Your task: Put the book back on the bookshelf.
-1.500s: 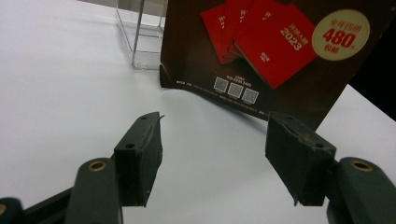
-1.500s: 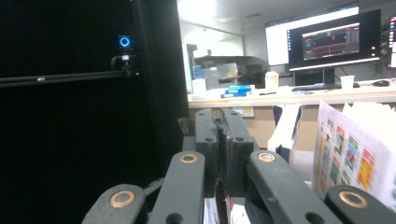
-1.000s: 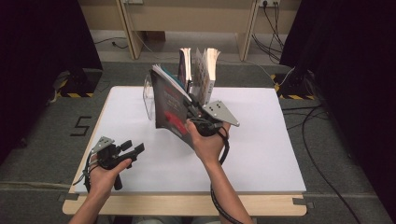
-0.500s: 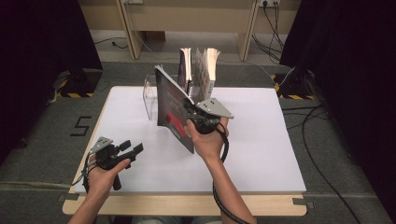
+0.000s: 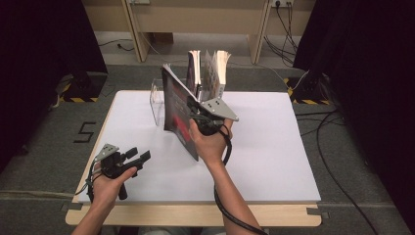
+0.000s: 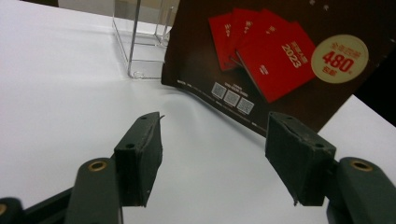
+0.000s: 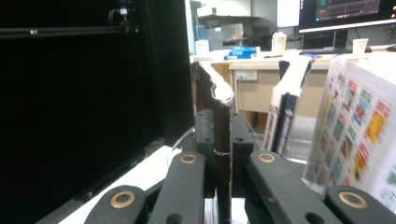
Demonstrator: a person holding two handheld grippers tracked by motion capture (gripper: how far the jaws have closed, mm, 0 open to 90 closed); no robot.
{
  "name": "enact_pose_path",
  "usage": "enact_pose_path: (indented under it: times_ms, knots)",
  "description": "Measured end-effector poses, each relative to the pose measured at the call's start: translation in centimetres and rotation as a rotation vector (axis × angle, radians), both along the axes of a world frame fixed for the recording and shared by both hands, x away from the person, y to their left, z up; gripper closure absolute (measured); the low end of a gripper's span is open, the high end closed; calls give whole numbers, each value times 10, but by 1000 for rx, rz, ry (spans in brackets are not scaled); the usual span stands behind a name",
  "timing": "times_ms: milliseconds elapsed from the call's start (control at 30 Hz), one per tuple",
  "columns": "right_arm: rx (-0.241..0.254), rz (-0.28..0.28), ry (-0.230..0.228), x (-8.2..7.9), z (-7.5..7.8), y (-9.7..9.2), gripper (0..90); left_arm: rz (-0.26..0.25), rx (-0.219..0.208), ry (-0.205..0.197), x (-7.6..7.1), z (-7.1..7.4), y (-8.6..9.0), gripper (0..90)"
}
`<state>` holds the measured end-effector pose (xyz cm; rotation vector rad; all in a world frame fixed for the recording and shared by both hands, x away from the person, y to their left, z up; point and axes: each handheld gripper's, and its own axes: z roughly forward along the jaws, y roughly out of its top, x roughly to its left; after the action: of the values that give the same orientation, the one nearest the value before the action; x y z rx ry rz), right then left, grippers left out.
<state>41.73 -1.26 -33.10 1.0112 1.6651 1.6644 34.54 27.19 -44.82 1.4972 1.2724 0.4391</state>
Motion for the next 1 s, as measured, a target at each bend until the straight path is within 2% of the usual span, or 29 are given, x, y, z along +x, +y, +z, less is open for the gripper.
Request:
enact_pose_path:
  times_ms: [233,333,467,567,600,833,967,1000]
  knots:
    - [33,-14,-32,9,13,17,870,-3,3,-4,1,1,0,360]
    - [40,-33,-27,15,15,25,870,-6,4,-4,1,1,0,359]
    - [42,-57,-22,22,12,34,869,-8,6,-3,2,1,-1,360]
    - [33,-83,-9,29,4,44,869,-11,14,-7,3,1,-3,360]
    - [16,-96,-12,32,-1,49,868,-13,15,-8,3,1,-3,360]
    - [5,-107,-28,29,-9,55,857,-16,21,-12,4,2,-4,360]
    - [-7,-92,-33,27,-11,51,786,-18,34,-21,4,1,-6,359]
    - [7,-78,-14,26,-12,50,754,-19,39,-24,4,1,-6,359]
